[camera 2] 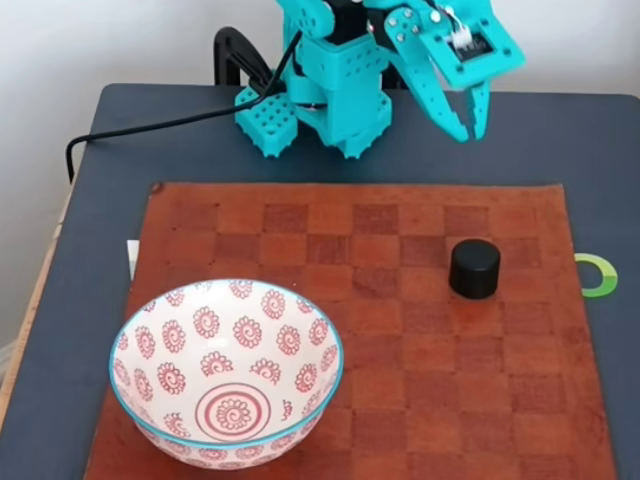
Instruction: Grasp a black cylinder and put it in the bin.
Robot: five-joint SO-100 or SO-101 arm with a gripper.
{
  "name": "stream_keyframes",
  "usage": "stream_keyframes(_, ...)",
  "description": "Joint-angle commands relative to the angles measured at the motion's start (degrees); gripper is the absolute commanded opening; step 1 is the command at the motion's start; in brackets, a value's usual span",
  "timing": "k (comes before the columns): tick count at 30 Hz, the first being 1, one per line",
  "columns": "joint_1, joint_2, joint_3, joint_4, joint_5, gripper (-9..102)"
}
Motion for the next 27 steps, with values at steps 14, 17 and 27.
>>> stream_keyframes(14, 0.35, -34.45, -19.25, -0.62, -0.26, 14)
stream_keyframes(17, 0.35, -39.99, -23.38, -0.62, -0.35, 18)
stream_keyframes(27, 0.09, -53.61, -33.66, -0.62, -0.35, 31)
